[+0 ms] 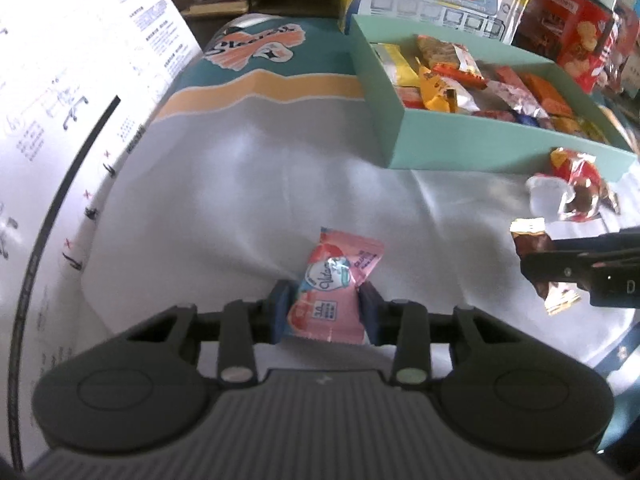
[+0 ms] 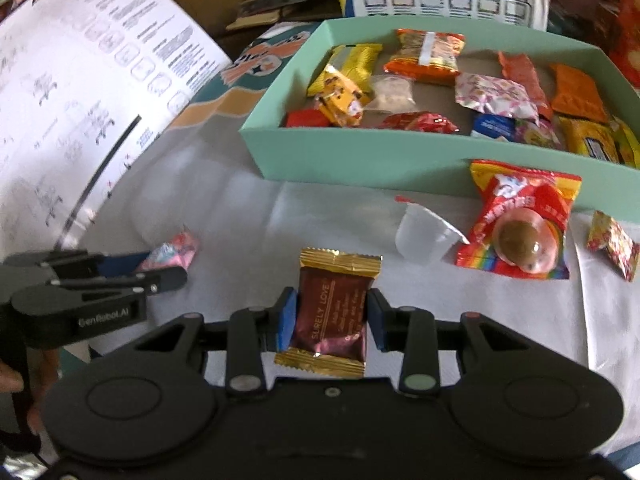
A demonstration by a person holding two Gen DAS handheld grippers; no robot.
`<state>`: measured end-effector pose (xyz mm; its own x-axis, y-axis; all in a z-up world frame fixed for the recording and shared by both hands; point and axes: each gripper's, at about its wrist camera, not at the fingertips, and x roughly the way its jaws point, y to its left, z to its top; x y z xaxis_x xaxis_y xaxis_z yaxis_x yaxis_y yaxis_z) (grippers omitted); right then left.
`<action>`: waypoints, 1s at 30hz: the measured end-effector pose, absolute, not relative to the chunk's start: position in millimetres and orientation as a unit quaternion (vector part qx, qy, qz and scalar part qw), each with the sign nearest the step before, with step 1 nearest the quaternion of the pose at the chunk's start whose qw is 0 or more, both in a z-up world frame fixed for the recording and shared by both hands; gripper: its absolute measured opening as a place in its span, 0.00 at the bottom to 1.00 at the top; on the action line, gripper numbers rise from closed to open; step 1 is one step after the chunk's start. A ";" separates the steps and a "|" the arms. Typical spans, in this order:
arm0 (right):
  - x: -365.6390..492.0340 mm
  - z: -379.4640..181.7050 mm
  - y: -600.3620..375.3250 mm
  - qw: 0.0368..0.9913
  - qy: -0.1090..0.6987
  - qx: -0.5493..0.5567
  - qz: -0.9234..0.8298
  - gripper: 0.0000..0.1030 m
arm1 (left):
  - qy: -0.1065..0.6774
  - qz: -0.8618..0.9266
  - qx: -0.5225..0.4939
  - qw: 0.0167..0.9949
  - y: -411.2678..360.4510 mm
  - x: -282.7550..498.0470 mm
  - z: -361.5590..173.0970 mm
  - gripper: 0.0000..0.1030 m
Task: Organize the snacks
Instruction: 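Grasp the pink candy packet with the left gripper while the right grasps the gold-edged chocolate, then carry the pink packet and chocolate into the green tray and release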
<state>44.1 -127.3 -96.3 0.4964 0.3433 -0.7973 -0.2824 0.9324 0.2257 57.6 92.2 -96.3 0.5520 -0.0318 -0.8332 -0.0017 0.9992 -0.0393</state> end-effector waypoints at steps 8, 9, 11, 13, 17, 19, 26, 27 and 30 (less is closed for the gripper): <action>40.6 -75.3 -154.7 0.869 0.447 0.091 0.190 0.36 | 0.459 -0.017 -0.062 0.886 86.9 56.4 -68.0 0.35; 41.2 -71.7 -158.7 0.871 0.443 0.097 0.190 0.36 | 0.452 -0.021 -0.061 0.889 83.6 57.7 -61.6 0.35; 43.0 -63.4 -168.3 0.875 0.431 0.111 0.188 0.36 | 0.438 -0.030 -0.058 0.897 75.3 64.1 -47.2 0.35; 48.8 -54.6 -180.1 0.881 0.418 0.126 0.181 0.36 | 0.426 -0.037 -0.054 0.902 65.5 74.4 -35.2 0.35; 69.5 -40.0 -200.8 0.890 0.397 0.150 0.163 0.36 | 0.407 -0.054 -0.043 0.911 41.2 104.1 -15.3 0.35; 83.3 -34.5 -206.9 0.894 0.389 0.156 0.160 0.36 | 0.399 -0.061 -0.035 0.914 27.7 120.5 -10.2 0.35; 142.6 -23.8 -212.4 0.895 0.379 0.171 0.161 0.36 | 0.406 -0.065 -0.038 0.911 -4.8 179.5 -15.0 0.35; 150.9 -24.5 -212.5 0.894 0.379 0.174 0.161 0.36 | 0.408 -0.064 -0.038 0.910 -6.6 185.3 -17.0 0.35; 175.7 -29.0 -209.7 0.893 0.381 0.175 0.162 0.36 | 0.416 -0.061 -0.041 0.906 -9.9 202.9 -24.2 0.35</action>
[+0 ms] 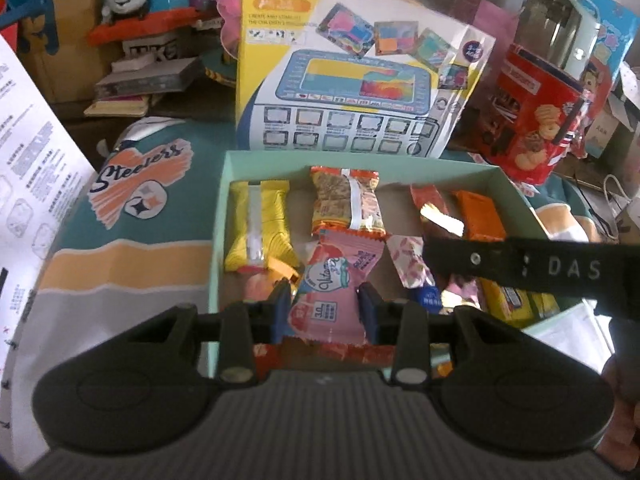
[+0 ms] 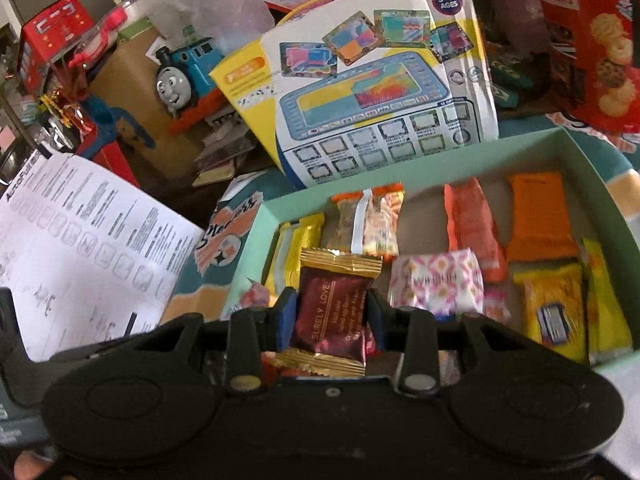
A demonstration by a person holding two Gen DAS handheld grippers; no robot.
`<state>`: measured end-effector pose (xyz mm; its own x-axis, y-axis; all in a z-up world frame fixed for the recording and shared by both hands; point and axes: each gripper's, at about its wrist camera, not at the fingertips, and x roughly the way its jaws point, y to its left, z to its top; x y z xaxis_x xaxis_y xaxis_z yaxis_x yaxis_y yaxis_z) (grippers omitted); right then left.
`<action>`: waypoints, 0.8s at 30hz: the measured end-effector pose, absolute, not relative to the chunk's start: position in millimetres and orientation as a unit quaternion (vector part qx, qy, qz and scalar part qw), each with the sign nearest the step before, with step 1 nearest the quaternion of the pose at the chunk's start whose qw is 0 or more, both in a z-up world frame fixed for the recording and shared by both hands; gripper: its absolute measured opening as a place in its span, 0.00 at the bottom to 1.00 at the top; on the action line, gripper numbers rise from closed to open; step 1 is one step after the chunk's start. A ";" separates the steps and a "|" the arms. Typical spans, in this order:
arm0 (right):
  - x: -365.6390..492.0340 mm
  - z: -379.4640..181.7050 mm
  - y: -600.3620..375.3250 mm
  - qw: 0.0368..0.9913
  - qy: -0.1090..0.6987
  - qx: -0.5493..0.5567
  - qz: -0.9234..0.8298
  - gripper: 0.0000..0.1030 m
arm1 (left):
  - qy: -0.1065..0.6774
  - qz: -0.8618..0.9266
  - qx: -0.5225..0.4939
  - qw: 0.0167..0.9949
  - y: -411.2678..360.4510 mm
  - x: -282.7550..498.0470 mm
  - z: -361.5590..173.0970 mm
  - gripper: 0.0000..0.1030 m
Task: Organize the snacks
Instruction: 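Carry the pink packet and chocolate into the green tray and release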
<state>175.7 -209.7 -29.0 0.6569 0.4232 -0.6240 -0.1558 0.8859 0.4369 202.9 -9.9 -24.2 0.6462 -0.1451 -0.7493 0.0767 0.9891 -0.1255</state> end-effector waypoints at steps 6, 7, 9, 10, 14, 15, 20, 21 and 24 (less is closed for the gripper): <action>207.7 -40.3 -201.0 0.889 0.389 0.167 0.176 0.39 | 0.428 -0.066 -0.021 0.901 -18.9 215.9 -39.7 0.44; 210.9 -41.2 -199.6 0.889 0.390 0.163 0.176 0.40 | 0.425 -0.059 -0.009 0.903 -22.0 215.3 -41.1 0.55; 212.3 -42.0 -199.1 0.892 0.386 0.159 0.173 0.61 | 0.412 -0.041 0.005 0.910 -25.6 211.8 -40.9 0.89; 211.6 -42.4 -199.9 0.893 0.383 0.161 0.171 0.67 | 0.402 -0.034 0.011 0.915 -26.4 209.2 -40.2 0.91; 202.5 -43.8 -205.2 0.897 0.378 0.164 0.160 0.92 | 0.405 -0.031 0.002 0.914 -25.0 209.4 -39.3 0.94; 200.0 -44.1 -206.5 0.897 0.379 0.165 0.157 0.97 | 0.407 -0.028 -0.001 0.913 -24.1 209.2 -39.4 0.96; 184.5 -40.6 -217.7 0.896 0.380 0.180 0.145 1.00 | 0.413 -0.023 -0.021 0.910 -19.2 202.8 -36.0 1.00; 180.9 -39.9 -220.3 0.895 0.381 0.185 0.143 1.00 | 0.413 -0.022 -0.023 0.910 -18.6 200.3 -35.2 1.00; 169.4 -36.6 -226.6 0.894 0.381 0.190 0.135 1.00 | 0.413 -0.022 -0.025 0.910 -19.0 191.4 -30.6 1.00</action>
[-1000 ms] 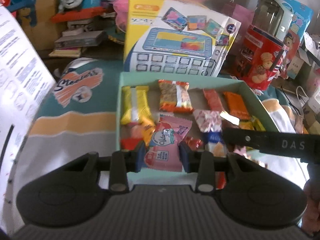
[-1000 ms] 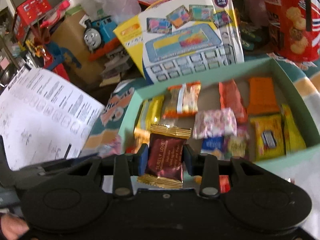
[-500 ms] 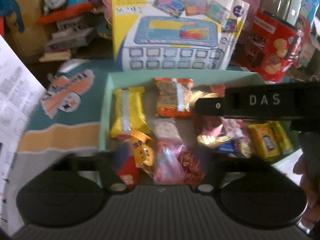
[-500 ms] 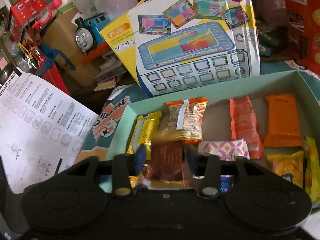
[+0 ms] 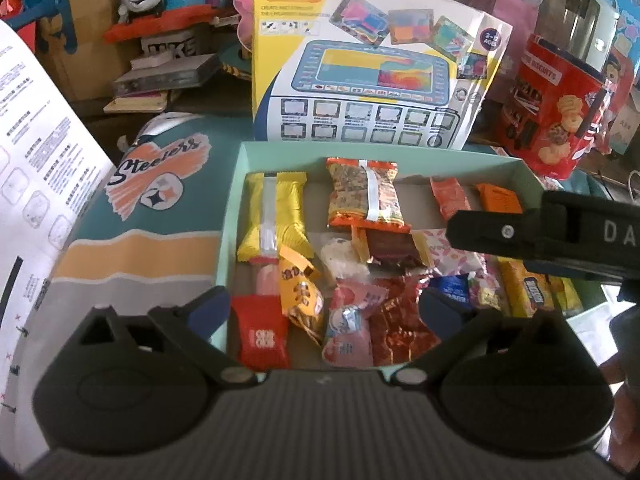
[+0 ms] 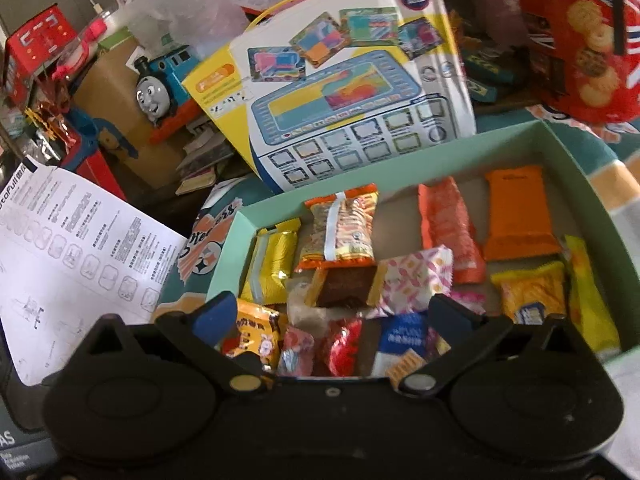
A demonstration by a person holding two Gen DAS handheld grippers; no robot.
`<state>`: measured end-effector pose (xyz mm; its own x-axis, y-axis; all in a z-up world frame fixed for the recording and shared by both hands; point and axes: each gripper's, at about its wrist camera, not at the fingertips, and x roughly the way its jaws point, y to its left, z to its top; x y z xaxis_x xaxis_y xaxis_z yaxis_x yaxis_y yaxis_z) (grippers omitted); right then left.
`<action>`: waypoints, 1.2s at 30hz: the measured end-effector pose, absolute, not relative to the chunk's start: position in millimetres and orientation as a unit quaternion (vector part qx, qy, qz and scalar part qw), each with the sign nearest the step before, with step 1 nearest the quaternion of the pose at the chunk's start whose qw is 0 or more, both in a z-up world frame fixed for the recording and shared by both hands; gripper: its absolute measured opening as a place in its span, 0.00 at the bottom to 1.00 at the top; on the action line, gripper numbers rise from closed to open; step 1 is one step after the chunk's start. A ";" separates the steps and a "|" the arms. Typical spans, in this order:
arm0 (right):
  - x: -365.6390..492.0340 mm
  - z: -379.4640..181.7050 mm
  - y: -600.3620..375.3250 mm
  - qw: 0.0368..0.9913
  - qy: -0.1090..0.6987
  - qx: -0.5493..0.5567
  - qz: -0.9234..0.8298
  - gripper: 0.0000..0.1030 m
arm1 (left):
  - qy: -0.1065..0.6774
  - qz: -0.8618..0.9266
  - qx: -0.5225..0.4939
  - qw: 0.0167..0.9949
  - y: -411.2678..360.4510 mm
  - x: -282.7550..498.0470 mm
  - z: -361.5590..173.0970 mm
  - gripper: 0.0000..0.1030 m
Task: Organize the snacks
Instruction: 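Carry the pink packet and chocolate into the green tray and release, then move both grippers back to the jelly cup and pink-white candy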
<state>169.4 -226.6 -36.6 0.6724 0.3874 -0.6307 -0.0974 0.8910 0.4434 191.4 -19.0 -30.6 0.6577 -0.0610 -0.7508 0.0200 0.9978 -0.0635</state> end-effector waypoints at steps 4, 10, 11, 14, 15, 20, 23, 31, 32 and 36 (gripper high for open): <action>150.8 -31.5 -235.5 0.896 0.377 0.197 0.128 1.00 | 0.411 -0.026 -0.023 0.911 -21.9 178.7 -23.1 1.00; 122.8 -25.1 -249.3 0.898 0.371 0.204 0.117 1.00 | 0.409 -0.034 -0.018 0.912 -27.3 156.2 -16.7 1.00; 117.2 -24.5 -253.2 0.899 0.370 0.206 0.114 1.00 | 0.410 -0.034 -0.017 0.911 -27.5 151.9 -17.5 1.00; 103.8 -26.1 -264.3 0.898 0.369 0.213 0.105 1.00 | 0.419 -0.035 -0.020 0.907 -27.1 140.5 -23.5 1.00; 99.6 -27.9 -267.7 0.898 0.370 0.216 0.102 1.00 | 0.422 -0.036 -0.020 0.906 -27.0 137.6 -26.0 1.00; 82.9 -43.8 -284.3 0.891 0.384 0.226 0.086 1.00 | 0.442 -0.044 -0.014 0.896 -32.9 122.2 -42.9 1.00; 71.7 -57.9 -292.6 0.886 0.396 0.231 0.075 1.00 | 0.454 -0.049 0.000 0.889 -39.9 116.8 -56.1 1.00; 49.9 -94.8 -305.3 0.869 0.426 0.247 0.051 1.00 | 0.483 -0.051 0.004 0.874 -49.5 120.5 -84.9 1.00; 50.2 -96.5 -303.7 0.868 0.429 0.245 0.052 1.00 | 0.484 -0.052 0.004 0.873 -51.4 121.9 -86.6 1.00; 50.9 -97.4 -298.6 0.873 0.424 0.233 0.058 1.00 | 0.483 -0.061 0.014 0.874 -61.6 128.2 -92.1 1.00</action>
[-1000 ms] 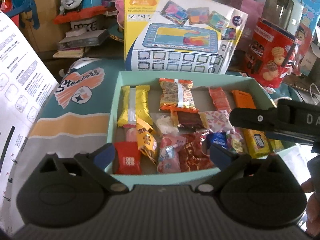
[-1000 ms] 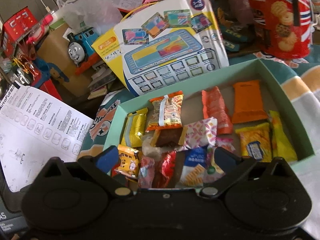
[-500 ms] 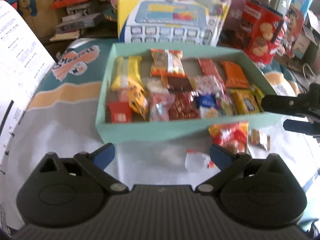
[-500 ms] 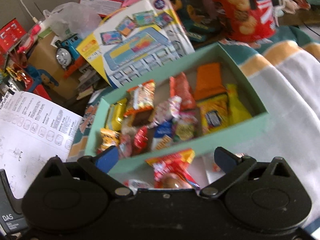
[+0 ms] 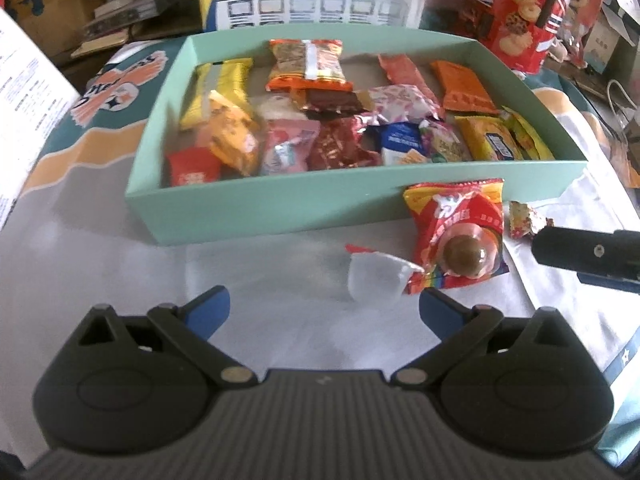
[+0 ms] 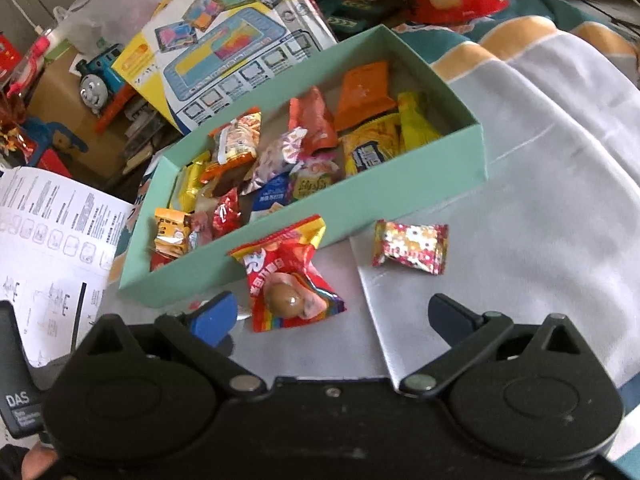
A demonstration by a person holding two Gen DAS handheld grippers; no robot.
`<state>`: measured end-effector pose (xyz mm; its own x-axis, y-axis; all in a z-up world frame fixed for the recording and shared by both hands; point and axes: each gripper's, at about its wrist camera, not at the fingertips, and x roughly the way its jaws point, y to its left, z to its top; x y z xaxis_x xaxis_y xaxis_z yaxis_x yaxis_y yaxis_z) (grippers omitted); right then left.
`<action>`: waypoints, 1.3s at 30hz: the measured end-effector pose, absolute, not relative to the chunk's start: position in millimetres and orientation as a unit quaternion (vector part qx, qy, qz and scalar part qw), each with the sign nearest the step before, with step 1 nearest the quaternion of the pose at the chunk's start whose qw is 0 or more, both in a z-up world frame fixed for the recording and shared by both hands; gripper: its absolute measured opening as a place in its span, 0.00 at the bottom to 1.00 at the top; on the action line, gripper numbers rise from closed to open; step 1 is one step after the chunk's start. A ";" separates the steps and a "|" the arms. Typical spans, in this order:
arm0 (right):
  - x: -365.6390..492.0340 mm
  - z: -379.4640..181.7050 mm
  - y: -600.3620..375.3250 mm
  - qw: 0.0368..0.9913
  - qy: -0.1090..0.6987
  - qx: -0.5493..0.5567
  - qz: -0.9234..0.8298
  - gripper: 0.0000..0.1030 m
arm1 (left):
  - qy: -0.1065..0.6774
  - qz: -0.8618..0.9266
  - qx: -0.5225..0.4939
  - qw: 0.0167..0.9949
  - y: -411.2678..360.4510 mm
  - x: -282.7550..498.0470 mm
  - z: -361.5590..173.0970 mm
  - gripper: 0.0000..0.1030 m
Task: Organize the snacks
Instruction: 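Move both grippers back to the jelly cup and pink-white candy, then grasp the clear jelly cup with the left gripper while the right grasps the pink-white candy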
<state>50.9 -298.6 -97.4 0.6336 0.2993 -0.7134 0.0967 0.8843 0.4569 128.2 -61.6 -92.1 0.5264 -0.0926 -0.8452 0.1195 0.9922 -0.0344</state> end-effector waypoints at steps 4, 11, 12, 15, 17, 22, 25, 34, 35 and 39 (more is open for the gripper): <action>54.3 -96.7 -299.7 0.886 0.411 0.211 0.038 0.98 | 0.482 -0.066 0.021 0.873 -69.1 134.6 -96.6 1.00; 73.0 -103.2 -316.5 0.896 0.402 0.186 0.015 0.76 | 0.480 -0.074 0.019 0.874 -73.7 143.5 -103.0 0.87; 76.3 -103.2 -316.2 0.899 0.398 0.181 0.020 0.72 | 0.481 -0.077 0.020 0.873 -74.0 144.4 -104.1 0.83; 86.6 -107.2 -313.0 0.902 0.395 0.169 0.044 0.60 | 0.478 -0.081 0.035 0.874 -77.9 143.6 -105.8 0.81; 93.0 -112.2 -310.7 0.903 0.393 0.163 0.062 0.56 | 0.477 -0.084 0.039 0.874 -78.1 143.4 -105.8 0.80; 99.8 -120.6 -308.3 0.897 0.407 0.149 0.082 0.45 | 0.478 -0.085 0.035 0.873 -73.9 146.1 -105.1 0.80; 93.7 -121.1 -300.5 0.887 0.428 0.136 0.111 0.43 | 0.478 -0.086 0.031 0.874 -72.0 146.3 -104.9 0.80; 76.8 -117.7 -287.6 0.880 0.443 0.117 0.124 0.43 | 0.478 -0.077 0.023 0.874 -63.9 147.2 -103.6 0.81; 77.0 -116.5 -288.6 0.879 0.444 0.118 0.125 0.43 | 0.479 -0.076 0.022 0.874 -61.6 147.0 -103.2 0.81; 72.3 -113.7 -294.2 0.877 0.446 0.119 0.134 0.44 | 0.480 -0.067 0.018 0.874 -53.8 145.2 -104.1 0.81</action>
<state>72.3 -294.2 -113.7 0.5654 0.3422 -0.7505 -0.1291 0.9354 0.3292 145.2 -53.8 -104.1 0.5301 -0.1003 -0.8420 0.1344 0.9904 -0.0334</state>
